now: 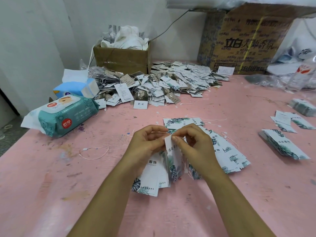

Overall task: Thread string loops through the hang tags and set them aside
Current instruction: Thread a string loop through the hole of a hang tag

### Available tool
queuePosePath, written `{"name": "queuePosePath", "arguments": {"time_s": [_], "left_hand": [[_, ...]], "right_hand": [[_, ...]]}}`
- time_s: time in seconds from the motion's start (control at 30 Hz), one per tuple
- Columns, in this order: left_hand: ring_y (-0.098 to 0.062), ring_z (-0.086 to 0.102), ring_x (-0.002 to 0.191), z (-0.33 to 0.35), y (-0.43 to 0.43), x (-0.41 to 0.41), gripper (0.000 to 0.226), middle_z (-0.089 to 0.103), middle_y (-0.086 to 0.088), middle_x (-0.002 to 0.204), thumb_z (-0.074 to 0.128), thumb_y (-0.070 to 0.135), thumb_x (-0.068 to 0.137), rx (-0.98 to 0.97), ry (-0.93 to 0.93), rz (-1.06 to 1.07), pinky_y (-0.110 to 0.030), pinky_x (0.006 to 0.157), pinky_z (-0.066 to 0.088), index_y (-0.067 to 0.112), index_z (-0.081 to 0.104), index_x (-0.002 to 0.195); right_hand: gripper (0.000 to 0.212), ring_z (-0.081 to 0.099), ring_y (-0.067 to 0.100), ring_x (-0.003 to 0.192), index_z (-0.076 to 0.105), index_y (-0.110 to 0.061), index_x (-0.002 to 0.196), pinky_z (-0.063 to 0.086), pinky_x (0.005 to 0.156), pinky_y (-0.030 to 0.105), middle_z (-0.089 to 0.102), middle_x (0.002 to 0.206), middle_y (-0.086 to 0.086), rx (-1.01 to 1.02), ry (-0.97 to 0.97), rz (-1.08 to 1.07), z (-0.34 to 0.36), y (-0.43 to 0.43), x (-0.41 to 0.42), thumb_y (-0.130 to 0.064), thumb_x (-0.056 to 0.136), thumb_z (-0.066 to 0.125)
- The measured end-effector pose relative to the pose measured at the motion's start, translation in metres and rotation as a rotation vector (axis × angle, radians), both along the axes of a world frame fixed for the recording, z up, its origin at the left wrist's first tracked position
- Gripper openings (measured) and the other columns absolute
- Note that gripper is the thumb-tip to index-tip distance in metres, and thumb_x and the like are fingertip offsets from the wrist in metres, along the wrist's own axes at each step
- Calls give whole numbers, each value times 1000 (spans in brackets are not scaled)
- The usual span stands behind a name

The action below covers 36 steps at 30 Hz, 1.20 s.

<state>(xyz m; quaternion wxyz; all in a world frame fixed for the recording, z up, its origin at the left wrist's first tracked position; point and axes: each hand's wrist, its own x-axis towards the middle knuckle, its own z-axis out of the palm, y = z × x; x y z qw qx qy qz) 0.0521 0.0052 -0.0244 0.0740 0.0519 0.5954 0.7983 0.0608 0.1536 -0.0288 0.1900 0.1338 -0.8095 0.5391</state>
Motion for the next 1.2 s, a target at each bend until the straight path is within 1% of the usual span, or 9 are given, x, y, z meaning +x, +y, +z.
{"name": "queuePosePath", "arguments": {"time_s": [0.1,0.27,0.37,0.47,0.57,0.7,0.83,1.0,1.2], "left_hand": [[-10,67,63,0,0,0,22,68,0,67,60,-11,77,4,4,-10,-19,58,53,8,64,88],[-11,64,59,2,1,2,22,66,1,66,64,-8,76,-24,-3,-7,-20,54,53,10,64,86],[-14,60,59,3,1,3,25,64,2,67,62,-9,80,-93,9,-17,-25,56,50,15,62,87],[-16,54,59,1,4,3,27,60,1,68,56,-9,86,-136,13,22,-27,58,43,18,56,84],[-13,47,57,1,3,1,26,53,-2,69,47,-6,93,-147,17,75,-26,56,39,17,50,80],[-11,52,60,2,-1,1,23,56,2,68,50,-4,92,-198,55,47,-27,59,43,17,52,82],[-9,59,60,4,-3,3,16,63,2,74,55,-1,89,-242,33,-41,-23,55,49,15,58,87],[-6,40,41,7,-9,5,15,58,-5,63,50,2,93,-275,-21,-159,-14,38,29,5,64,97],[-2,41,43,8,-9,6,13,55,2,53,55,4,89,-271,-42,-183,-12,38,26,5,66,98]], "right_hand": [[23,55,18,72,65,-23,74,43,63,33,61,79,-2,-62,-18,43,1,-1,1,-1,78,69],[27,60,28,81,63,-26,81,50,73,42,65,82,-4,-91,-64,92,-2,-2,0,0,80,67],[31,61,22,83,61,-33,91,51,74,34,65,85,-9,-67,-88,136,-4,-3,0,-3,83,65],[23,58,16,78,60,-37,87,48,69,31,64,81,-9,60,-62,138,-5,-3,-1,-14,83,62],[5,54,11,74,64,-18,82,44,67,25,61,78,-8,115,-29,141,-6,-2,-2,-14,83,61],[8,52,7,75,65,-9,83,40,66,15,59,79,-8,154,-17,145,-7,1,-4,-1,84,63],[8,53,6,77,65,-10,84,41,67,16,59,81,-7,164,-11,130,-8,1,-4,-2,84,63],[19,53,1,78,60,-24,82,38,66,11,58,81,-13,182,4,84,-8,3,-5,-5,85,63],[9,53,4,80,63,-15,85,43,68,19,57,81,-11,214,28,77,-8,4,-5,-7,86,62]]}}
